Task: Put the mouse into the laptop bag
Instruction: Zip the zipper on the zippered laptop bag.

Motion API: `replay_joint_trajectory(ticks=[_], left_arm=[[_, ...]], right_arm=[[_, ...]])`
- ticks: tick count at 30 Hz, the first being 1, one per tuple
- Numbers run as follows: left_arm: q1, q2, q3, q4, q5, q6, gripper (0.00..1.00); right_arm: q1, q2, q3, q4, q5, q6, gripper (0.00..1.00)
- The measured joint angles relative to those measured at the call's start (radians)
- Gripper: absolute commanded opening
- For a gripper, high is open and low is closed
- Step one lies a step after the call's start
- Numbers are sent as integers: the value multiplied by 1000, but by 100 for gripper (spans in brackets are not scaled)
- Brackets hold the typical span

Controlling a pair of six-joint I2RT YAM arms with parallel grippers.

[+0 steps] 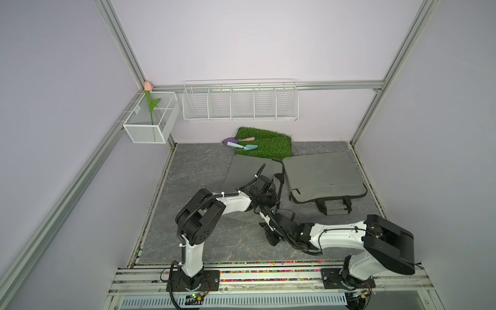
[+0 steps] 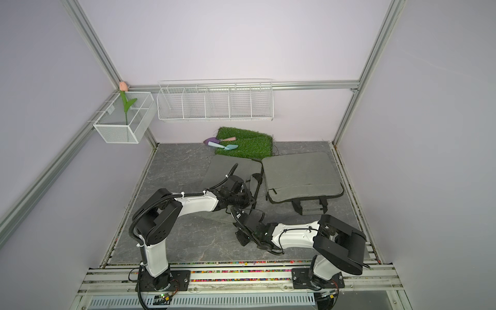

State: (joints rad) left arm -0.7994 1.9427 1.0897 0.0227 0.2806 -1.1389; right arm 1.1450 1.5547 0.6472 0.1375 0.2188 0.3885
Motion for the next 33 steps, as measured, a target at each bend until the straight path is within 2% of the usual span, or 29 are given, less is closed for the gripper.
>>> replay_joint_trajectory(ticks=[11, 15, 20, 24, 26, 27, 30, 33], left_arm=[[4, 0, 9, -19, 5, 15, 0], [5, 0, 12, -23, 4, 16, 0], [5, 4, 18, -23, 4, 12, 0], [3, 7, 24, -28, 4, 10, 0], [3, 3, 24, -29, 5, 11, 0], [3, -1, 24, -30, 4, 11, 2], [2, -10, 26, -36, 5, 22, 30], [-4, -36, 28, -36, -12, 33, 51]], right_arm=[[66, 125, 156, -142, 184, -23, 6], [84, 79, 121, -156, 209, -49, 6], [89, -68, 21, -154, 197, -80, 6], [84, -84, 11, -133, 176, -82, 6], [82, -69, 13, -122, 161, -77, 10], [79, -52, 18, -111, 148, -67, 15], [84, -6, 35, -66, 73, -38, 39], [107, -17, 38, -13, 14, -15, 59]])
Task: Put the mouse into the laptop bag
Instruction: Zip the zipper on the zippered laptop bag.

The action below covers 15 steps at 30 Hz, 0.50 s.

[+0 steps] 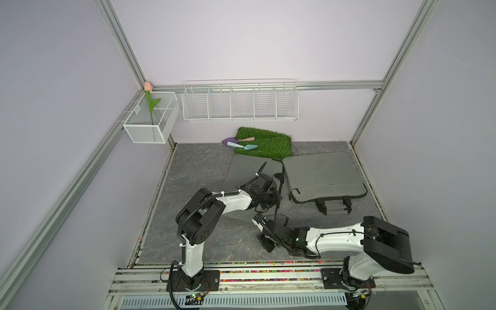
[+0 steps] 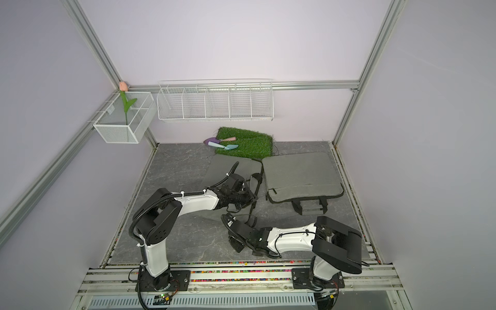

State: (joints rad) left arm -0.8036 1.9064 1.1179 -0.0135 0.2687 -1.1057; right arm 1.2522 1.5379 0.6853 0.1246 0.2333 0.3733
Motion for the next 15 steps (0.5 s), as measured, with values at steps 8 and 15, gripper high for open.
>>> replay_joint_trajectory(ticks=[8, 15], left_arm=[[21, -282, -98, -215, -175, 31, 78], [21, -705, -288, -273, -333, 44, 78]], right_arm=[[-87, -333, -122, -7, 17, 133, 92], [-194, -442, -207, -35, -14, 260, 98]])
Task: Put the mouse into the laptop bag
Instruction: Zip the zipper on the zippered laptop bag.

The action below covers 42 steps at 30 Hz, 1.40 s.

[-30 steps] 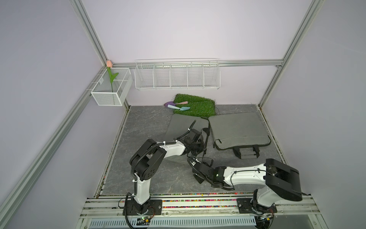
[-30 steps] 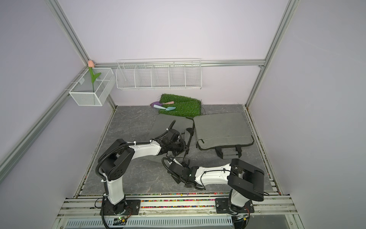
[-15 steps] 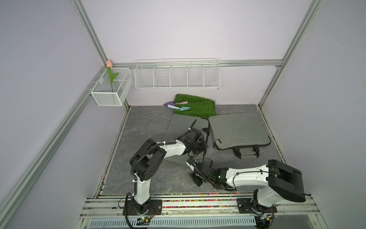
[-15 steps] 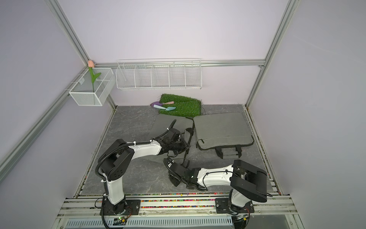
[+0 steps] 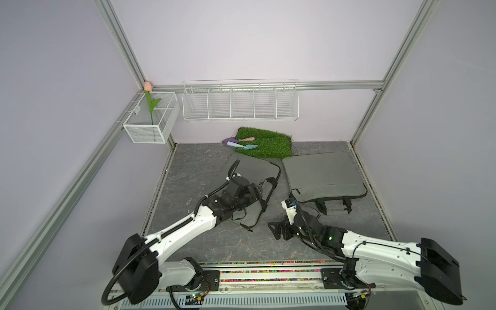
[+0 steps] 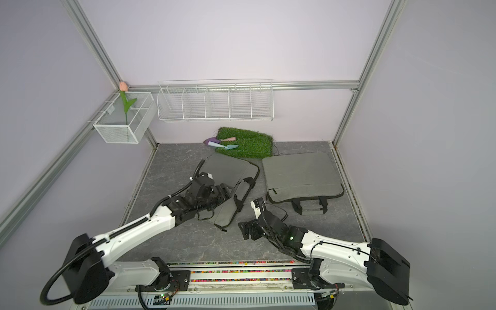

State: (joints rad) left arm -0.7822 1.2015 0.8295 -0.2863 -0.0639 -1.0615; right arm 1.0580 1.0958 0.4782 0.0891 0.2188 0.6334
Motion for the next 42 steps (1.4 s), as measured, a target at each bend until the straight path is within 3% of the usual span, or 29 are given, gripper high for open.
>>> replay_joint_trajectory(ticks=[5, 10, 17, 24, 29, 36, 38, 42], left_arm=[[-68, -278, -245, -75, -97, 1, 77], [-96, -596, -497, -106, -116, 0, 76], [-96, -797, -628, -155, -122, 9, 73], [-96, -776, -650, -142, -121, 43, 70], [-101, -680, -653, -73, -111, 66, 69], [-117, -586, -654, 26, -102, 98, 69], [-121, -578, -654, 45, -100, 108, 69], [-135, -572, -667, 97, -100, 124, 69]], right_arm=[[-3, 89, 31, 29, -21, 108, 99], [-3, 247, 76, 155, -77, 211, 97], [-3, 457, 88, 365, -161, 354, 85], [-2, 558, 120, 451, -193, 425, 80], [-3, 615, 174, 494, -209, 450, 58], [-14, 661, 195, 508, -225, 476, 15], [-23, 666, 199, 511, -238, 487, 8], [-35, 672, 208, 512, -265, 499, 6]])
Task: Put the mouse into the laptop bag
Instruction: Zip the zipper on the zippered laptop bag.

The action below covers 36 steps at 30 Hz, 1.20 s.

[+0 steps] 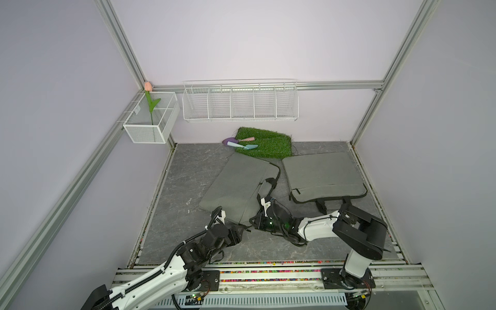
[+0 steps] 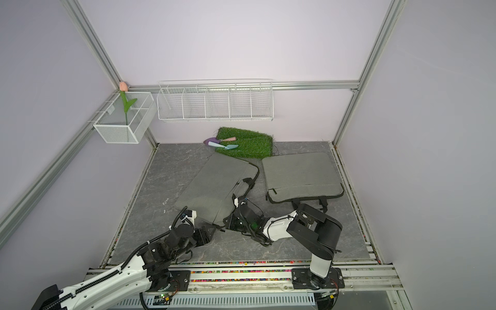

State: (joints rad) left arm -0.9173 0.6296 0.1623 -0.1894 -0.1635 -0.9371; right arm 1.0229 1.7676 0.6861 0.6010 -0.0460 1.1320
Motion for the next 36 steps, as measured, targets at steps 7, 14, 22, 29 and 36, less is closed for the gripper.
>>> replay_joint_trajectory(ticks=[7, 14, 22, 29, 36], left_arm=[[-56, 63, -59, 114, -24, 24, 69], [-105, 235, -62, 277, -89, 38, 70], [-107, 416, -37, 412, -174, 51, 51], [-110, 442, -31, 425, -188, 67, 39], [-111, 517, 0, 447, -191, 85, 35]], right_arm=[[-13, 0, 14, -9, -23, 13, 6], [-13, 0, 39, -12, -30, 24, 6], [-14, -14, 39, -13, -30, 24, 6], [-14, -27, 39, -13, -30, 25, 6], [-15, -27, 39, -12, -31, 38, 6]])
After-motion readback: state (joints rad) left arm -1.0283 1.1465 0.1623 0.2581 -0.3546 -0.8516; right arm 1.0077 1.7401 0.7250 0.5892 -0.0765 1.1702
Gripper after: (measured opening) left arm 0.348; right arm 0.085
